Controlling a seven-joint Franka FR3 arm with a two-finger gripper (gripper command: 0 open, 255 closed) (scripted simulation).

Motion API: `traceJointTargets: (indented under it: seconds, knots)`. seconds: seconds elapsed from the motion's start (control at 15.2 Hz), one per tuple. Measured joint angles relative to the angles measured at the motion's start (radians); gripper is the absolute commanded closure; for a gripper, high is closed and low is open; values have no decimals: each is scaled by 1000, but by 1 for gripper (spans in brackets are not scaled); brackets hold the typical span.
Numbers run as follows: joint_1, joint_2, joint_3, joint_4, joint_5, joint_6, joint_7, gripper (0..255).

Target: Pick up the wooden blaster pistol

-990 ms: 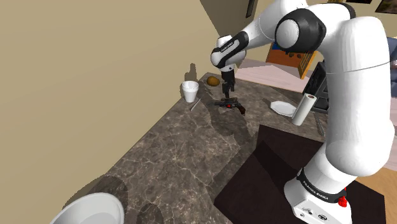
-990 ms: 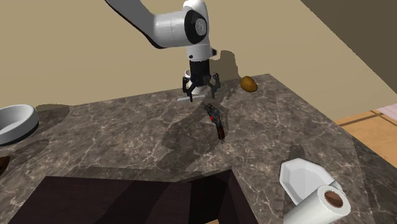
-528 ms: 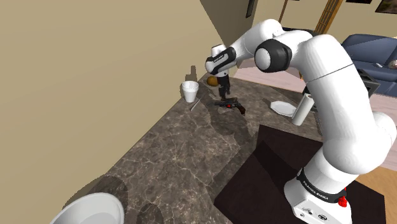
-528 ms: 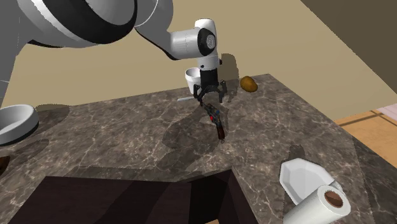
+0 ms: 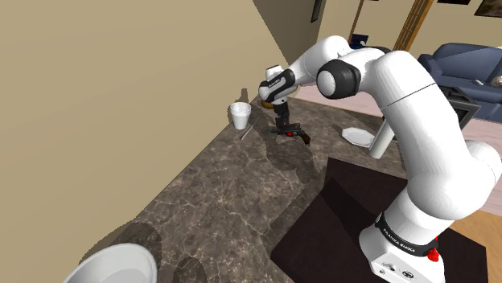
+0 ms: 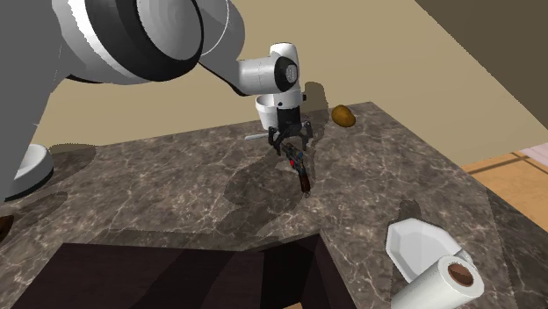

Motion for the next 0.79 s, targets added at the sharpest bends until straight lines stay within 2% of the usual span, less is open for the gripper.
traceJointTargets:
  seconds: [0.79]
  knots:
    - [2, -13, -1, -9, -1, -4, 0, 255]
